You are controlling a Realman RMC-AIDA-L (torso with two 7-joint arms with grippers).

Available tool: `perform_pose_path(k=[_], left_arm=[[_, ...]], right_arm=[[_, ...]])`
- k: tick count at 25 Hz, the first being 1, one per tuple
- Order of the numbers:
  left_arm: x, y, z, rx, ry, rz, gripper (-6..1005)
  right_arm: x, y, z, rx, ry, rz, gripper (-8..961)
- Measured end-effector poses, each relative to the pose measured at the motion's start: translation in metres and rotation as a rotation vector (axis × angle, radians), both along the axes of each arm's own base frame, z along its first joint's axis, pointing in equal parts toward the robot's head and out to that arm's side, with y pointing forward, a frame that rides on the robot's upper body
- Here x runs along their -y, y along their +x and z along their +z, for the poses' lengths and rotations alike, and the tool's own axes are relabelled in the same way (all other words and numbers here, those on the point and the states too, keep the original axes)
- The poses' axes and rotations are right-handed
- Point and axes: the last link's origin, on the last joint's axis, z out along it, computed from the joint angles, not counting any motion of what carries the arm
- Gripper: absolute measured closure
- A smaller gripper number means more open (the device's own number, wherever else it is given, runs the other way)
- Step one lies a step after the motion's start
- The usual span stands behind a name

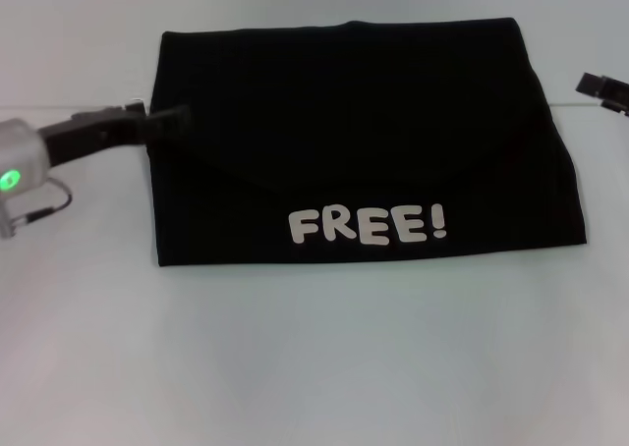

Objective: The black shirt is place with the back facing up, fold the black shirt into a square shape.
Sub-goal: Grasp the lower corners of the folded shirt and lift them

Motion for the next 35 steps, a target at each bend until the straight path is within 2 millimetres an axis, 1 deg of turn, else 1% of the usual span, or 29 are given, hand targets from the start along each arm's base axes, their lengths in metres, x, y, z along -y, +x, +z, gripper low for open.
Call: perform_pose_path(k=[3,6,9,11,14,19,21,22,35], left_arm=[[0.026,-0.006,0.008,0.075,-0.067,-0.030,138],[0.047,-0.018,0.011,0.109,-0.112,-0.001,138],[0.059,-0.033,0.005,0.125,-0.137,0.088,137],[0.060,-0.038,0.001,0.122,-0.143,0.127,137],[0.057,-0.045,-0.012,0.108,-0.163,0.200,137],[0.052,-0.047,-0.030,0.084,-0.186,0.241,137],[0.051,-0.047,-0.033,0.079,-0.189,0.245,138],[0.050,-0.046,-0.038,0.068,-0.196,0.253,138],[0.050,-0.041,-0.051,0.031,-0.238,0.232,159]], right_arm=[[0.014,0.002,0.003,-0.009,-0.057,0.046,257],[0.024,0.004,0.004,0.001,-0.111,0.081,257],[0.028,0.007,0.004,0.005,-0.123,0.079,258],[0.028,0.009,0.004,0.008,-0.118,0.070,259],[0.027,0.010,0.005,0.013,-0.107,0.060,260],[0.022,0.010,0.007,0.022,-0.090,0.049,261],[0.020,0.009,0.006,0.022,-0.088,0.044,262],[0.019,0.009,0.006,0.021,-0.088,0.043,262],[0.019,0.009,0.006,0.013,-0.089,0.028,263]])
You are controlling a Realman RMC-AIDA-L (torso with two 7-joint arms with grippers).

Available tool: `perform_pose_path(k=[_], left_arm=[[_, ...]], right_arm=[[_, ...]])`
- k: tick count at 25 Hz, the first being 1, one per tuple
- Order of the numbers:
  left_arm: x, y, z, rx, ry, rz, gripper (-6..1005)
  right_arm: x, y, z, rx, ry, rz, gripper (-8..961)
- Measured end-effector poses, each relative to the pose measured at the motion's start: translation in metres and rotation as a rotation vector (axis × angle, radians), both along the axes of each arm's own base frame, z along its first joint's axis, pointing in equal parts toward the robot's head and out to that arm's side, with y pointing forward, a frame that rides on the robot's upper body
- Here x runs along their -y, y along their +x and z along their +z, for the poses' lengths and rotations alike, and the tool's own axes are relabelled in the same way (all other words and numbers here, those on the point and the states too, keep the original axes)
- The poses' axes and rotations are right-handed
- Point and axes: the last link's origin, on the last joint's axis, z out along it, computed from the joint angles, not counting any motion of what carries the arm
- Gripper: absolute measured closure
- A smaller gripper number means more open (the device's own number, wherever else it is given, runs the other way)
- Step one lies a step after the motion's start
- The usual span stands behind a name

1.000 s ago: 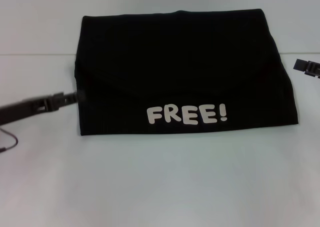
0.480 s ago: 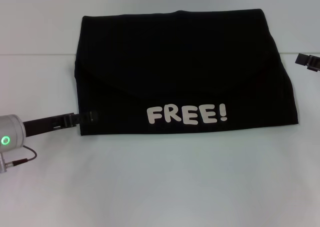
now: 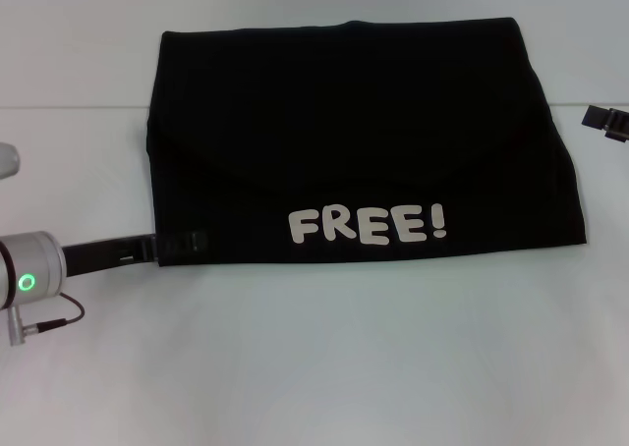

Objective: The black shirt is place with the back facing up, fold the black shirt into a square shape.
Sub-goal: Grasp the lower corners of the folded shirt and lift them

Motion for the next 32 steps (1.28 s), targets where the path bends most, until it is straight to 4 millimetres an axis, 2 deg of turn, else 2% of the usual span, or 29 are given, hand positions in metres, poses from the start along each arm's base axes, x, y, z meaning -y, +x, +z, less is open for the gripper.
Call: perform_pose_path(k=[13,21,32], left_arm=[[0.000,0.001,-0.003,-0.046,-0.029,-0.035,190],[-0.002,0.003,-0.003,-0.059,-0.034,-0.045,428],[-0.005,0.002,-0.001,-0.091,-0.034,-0.049,868]], right_arm=[[0.004,0.004,0.000,-0.006,0.004,-0.012,267],[0.004,0.005,0.000,-0.003,0.004,-0.013,269],[0.007,0.015,0.000,0.076,-0.106,-0.074,267]])
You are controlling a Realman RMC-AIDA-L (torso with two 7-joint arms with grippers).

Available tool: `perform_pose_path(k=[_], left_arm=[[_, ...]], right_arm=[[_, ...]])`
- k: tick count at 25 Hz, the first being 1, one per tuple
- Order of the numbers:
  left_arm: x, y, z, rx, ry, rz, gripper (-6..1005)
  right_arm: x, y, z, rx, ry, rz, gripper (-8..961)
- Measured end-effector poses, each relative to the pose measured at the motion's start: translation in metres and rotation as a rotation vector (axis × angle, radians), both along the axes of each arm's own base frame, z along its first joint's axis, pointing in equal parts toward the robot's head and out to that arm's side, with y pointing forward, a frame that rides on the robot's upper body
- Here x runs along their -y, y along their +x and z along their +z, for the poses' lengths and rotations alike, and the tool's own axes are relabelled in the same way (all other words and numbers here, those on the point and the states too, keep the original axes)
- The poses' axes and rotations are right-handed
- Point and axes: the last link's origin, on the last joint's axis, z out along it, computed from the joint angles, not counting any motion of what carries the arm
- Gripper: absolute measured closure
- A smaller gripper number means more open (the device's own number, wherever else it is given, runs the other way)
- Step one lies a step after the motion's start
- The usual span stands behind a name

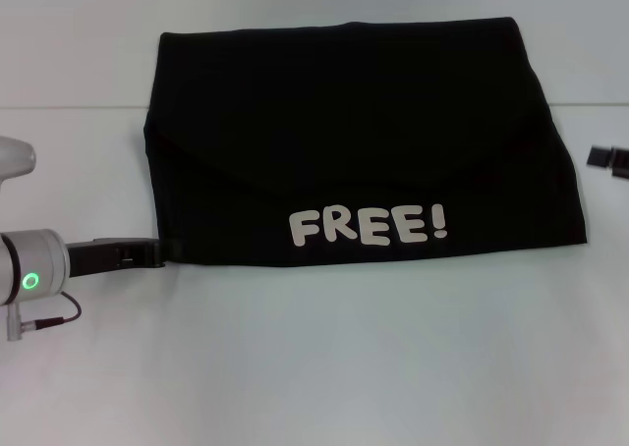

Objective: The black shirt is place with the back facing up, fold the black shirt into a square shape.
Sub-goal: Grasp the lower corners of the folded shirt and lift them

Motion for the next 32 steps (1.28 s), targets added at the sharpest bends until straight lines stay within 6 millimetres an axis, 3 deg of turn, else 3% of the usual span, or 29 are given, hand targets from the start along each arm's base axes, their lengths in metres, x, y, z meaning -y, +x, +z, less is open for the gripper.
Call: perform_pose_path(k=[5,15,26,32], left_arm=[[-0.002,0.002,0.002,-0.003,-0.001,-0.009,1000],[-0.005,0.007,0.003,-0.009,-0.011,-0.032,1000],[-0.007,0.009,0.001,-0.020,-0.018,-0.041,1001],[-0.007,0.010,0.001,-0.020,-0.019,-0.042,1001]], right_arm=[[0.000,0.004,-0.004,0.070,-0.065,-0.045,268],[-0.007,0.004,-0.039,0.185,-0.103,-0.071,269],[-0.016,0.001,-0.064,0.269,-0.104,-0.081,349],[-0.017,0.000,-0.067,0.290,-0.101,-0.070,601]])
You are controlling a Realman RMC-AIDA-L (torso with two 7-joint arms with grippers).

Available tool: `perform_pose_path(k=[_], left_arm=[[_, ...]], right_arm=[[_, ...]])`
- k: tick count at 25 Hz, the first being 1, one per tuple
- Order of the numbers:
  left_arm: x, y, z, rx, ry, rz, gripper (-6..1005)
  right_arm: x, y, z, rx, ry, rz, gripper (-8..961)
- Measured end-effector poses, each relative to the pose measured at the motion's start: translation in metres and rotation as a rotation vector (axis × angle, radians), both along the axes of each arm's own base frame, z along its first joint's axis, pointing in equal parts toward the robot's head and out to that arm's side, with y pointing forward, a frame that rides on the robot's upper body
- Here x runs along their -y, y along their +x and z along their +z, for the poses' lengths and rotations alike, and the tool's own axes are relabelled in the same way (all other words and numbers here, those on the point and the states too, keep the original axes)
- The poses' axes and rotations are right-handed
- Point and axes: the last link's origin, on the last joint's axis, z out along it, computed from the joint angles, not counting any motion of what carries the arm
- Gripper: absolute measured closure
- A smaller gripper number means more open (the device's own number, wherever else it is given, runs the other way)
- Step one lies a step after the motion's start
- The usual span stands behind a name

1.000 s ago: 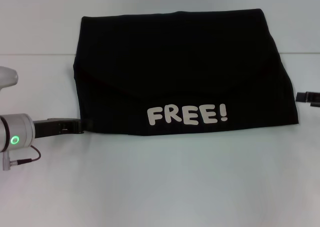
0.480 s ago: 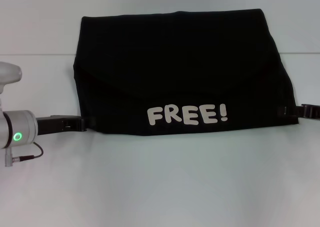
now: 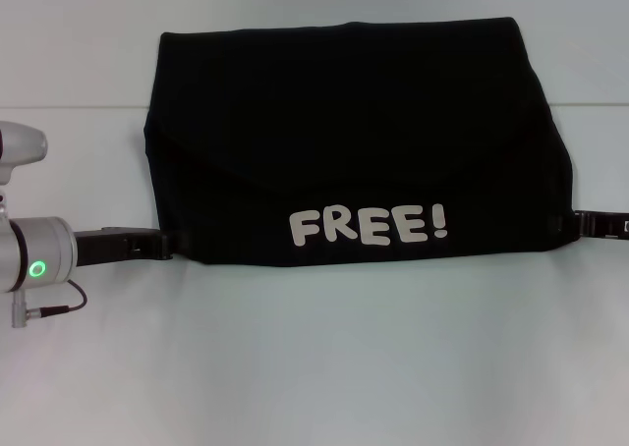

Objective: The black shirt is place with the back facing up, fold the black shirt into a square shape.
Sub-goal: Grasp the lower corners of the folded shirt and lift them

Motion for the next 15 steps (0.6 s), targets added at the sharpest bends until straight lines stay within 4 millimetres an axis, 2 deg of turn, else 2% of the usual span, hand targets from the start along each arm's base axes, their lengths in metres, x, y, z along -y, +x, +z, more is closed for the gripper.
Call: perform_pose_path(k=[10,13,15], left_arm=[[0.003,0.000,0.004,0.022,-0.003,0.010,1000],[0.009,0.000,0.010,0.045,-0.020,0.008,1001],[0.016,0.000,0.016,0.065,-0.038,0.002,1001]], right_arm=[[0.014,0.007,0.009,-0.034,-0.007,0.023,815],[0.027,0.012,0.015,-0.073,-0.017,0.032,898],[0.037,0.014,0.019,-0.108,-0.031,0.044,897]])
